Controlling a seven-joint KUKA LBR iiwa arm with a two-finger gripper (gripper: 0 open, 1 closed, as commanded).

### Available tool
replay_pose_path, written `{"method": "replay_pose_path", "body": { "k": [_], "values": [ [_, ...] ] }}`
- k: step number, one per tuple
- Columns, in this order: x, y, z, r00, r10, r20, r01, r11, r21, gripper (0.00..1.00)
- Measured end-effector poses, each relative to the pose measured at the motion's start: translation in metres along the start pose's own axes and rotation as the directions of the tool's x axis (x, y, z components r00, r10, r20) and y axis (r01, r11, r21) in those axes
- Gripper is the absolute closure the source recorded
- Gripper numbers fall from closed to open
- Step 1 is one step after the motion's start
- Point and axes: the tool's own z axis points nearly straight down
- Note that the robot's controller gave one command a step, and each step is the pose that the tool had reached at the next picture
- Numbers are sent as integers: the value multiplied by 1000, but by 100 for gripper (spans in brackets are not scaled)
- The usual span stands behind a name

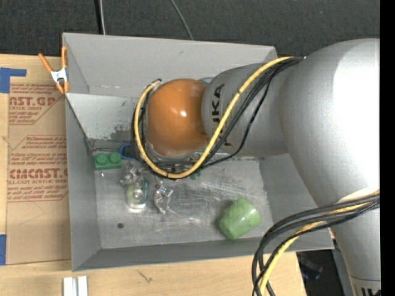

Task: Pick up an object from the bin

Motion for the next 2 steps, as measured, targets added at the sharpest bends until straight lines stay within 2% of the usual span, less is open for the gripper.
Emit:
{"method": "replay_pose_path", "body": {
  "k": [1,2],
  "values": [
    [-2,0,-2,1000,1,1,-1,1000,2,0],
    [-3,0,-3,1000,1,6,-1,1000,4,100]
  ]
}}
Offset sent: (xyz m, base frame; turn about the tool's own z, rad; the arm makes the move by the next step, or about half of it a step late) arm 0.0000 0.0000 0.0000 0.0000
